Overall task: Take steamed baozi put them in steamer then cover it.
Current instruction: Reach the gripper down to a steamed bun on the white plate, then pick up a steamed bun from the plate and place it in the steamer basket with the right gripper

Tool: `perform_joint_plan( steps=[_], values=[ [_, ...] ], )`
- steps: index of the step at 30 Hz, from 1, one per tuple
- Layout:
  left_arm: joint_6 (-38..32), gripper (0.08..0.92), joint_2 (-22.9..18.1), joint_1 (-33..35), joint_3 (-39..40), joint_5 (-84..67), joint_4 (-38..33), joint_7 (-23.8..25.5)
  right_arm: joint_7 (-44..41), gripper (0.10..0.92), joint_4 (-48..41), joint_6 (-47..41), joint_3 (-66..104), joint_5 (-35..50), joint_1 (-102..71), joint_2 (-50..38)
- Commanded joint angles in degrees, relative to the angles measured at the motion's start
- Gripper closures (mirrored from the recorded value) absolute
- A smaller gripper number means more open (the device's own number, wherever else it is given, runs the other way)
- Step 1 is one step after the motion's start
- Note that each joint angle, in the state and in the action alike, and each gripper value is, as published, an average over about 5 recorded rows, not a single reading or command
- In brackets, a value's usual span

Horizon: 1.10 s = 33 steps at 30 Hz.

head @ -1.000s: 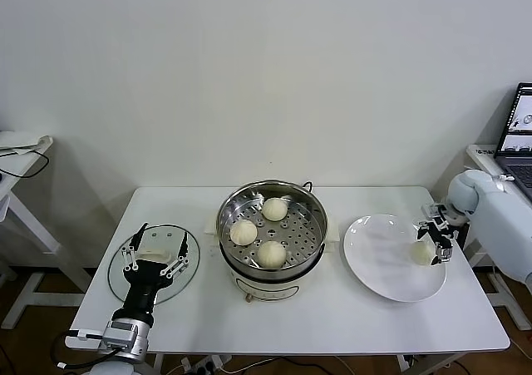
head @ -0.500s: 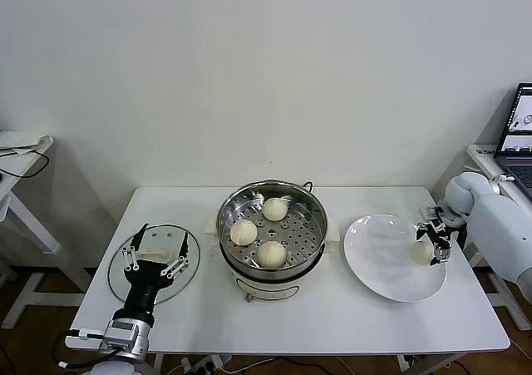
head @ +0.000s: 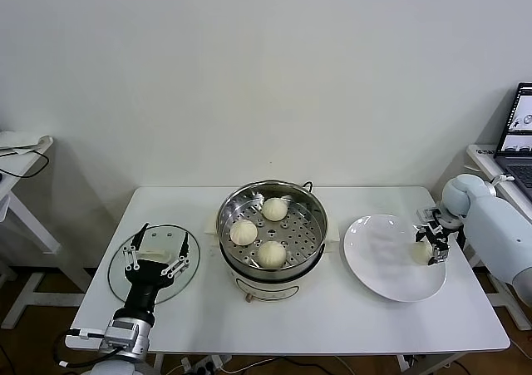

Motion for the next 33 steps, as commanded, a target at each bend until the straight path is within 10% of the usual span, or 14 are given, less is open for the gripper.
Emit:
perform_joint_plan(
  steps=[1,11,33],
  values=[
    [0.08,0.177,0.0,-0.03,0.13,0.01,0.01,0.03,0.06,0.302,0.13,0.06,0.2,-0.42,-0.16,0.09],
    [0.15,0.177,-0.04,0.0,0.17,0.02,-0.26,0.0,-1.15,0.313,4.24,-2.09,-3.1,3.82,1.16,-2.32],
    [0.04,0.177,0.05,-0.48,0.65,0.1,-0.4,-0.01,3.21,0.313,43.38,-31.71,-50.19,50.65,41.13,-19.44]
  ],
)
